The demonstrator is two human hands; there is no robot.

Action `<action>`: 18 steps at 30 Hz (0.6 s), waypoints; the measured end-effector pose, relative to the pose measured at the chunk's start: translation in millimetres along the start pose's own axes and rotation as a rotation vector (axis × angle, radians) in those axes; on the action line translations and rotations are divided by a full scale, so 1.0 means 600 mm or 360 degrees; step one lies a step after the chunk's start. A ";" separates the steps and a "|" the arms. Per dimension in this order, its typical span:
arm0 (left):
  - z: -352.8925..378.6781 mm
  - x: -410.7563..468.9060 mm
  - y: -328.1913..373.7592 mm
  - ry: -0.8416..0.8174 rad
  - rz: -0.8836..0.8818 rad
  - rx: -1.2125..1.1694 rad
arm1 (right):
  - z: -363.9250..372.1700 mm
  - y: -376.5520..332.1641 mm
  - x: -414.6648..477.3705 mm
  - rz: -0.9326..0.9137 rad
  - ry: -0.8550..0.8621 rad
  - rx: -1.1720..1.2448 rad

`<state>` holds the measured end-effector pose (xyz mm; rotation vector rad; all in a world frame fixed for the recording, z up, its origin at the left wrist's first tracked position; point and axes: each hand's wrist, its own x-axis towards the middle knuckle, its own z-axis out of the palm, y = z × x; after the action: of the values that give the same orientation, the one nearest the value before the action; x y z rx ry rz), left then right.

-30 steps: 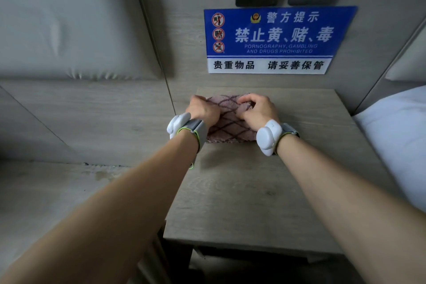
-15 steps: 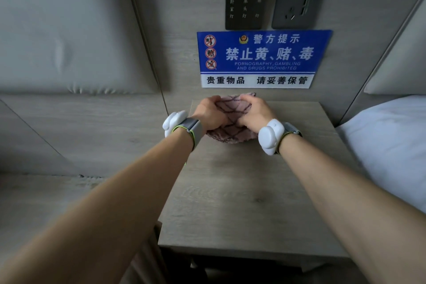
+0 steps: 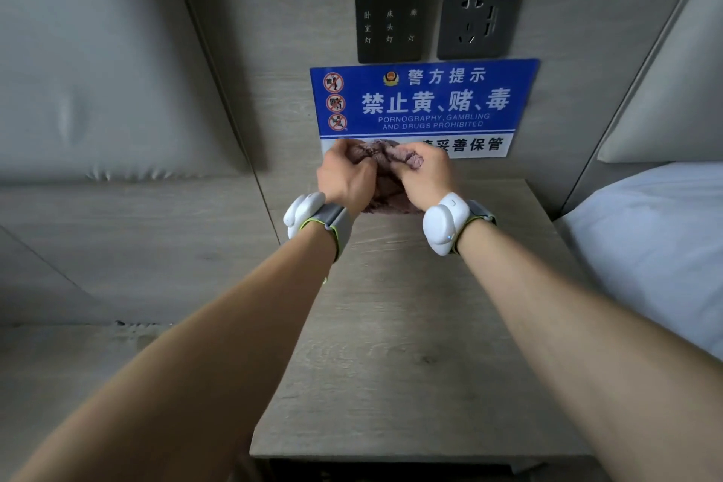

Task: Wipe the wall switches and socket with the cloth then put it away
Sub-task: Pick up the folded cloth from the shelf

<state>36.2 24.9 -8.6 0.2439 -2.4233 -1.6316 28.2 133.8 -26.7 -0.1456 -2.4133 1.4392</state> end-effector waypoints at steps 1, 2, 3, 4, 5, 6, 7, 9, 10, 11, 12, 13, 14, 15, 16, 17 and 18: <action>0.004 0.002 0.005 0.0037 0.0022 -0.0082 | 0.001 -0.003 0.005 -0.0006 0.0028 0.0033; 0.009 0.009 0.015 0.0060 0.0043 -0.0169 | -0.002 -0.010 0.014 -0.0025 0.0055 0.0052; 0.011 0.010 0.022 0.0078 0.0057 -0.0241 | -0.003 -0.016 0.017 -0.0042 0.0074 0.0081; 0.014 0.013 0.031 0.0108 0.0074 -0.0296 | -0.006 -0.025 0.023 -0.0061 0.0098 0.0133; 0.015 0.015 0.036 0.0142 0.0098 -0.0335 | -0.007 -0.031 0.026 -0.0065 0.0112 0.0198; 0.016 0.018 0.044 0.0171 0.0124 -0.0377 | -0.009 -0.038 0.030 -0.0062 0.0131 0.0262; 0.018 0.022 0.050 0.0188 0.0145 -0.0422 | -0.010 -0.045 0.035 -0.0055 0.0153 0.0328; 0.023 0.029 0.061 0.0208 0.0175 -0.0513 | -0.014 -0.061 0.042 -0.0048 0.0209 0.0443; 0.027 0.033 0.066 0.0216 0.0186 -0.0555 | -0.016 -0.067 0.047 -0.0055 0.0235 0.0481; 0.030 0.037 0.070 0.0224 0.0188 -0.0588 | -0.018 -0.072 0.051 -0.0062 0.0253 0.0519; 0.033 0.040 0.072 0.0238 0.0192 -0.0619 | -0.018 -0.075 0.052 -0.0072 0.0265 0.0557; 0.035 0.045 0.073 0.0262 0.0194 -0.0653 | -0.017 -0.077 0.054 -0.0081 0.0273 0.0591; 0.038 0.048 0.074 0.0289 0.0204 -0.0692 | -0.017 -0.078 0.056 -0.0098 0.0280 0.0617; 0.042 0.051 0.074 0.0313 0.0218 -0.0727 | -0.016 -0.078 0.059 -0.0110 0.0294 0.0639; 0.044 0.054 0.077 0.0338 0.0234 -0.0755 | -0.016 -0.079 0.062 -0.0128 0.0311 0.0666; 0.046 0.057 0.079 0.0362 0.0248 -0.0784 | -0.017 -0.080 0.067 -0.0142 0.0327 0.0696; 0.047 0.060 0.082 0.0382 0.0259 -0.0812 | -0.017 -0.082 0.070 -0.0151 0.0341 0.0732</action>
<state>-7.0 59.6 29.3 0.1420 -1.7362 -1.9432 -4.4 129.0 30.3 -0.0692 -1.8435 1.7866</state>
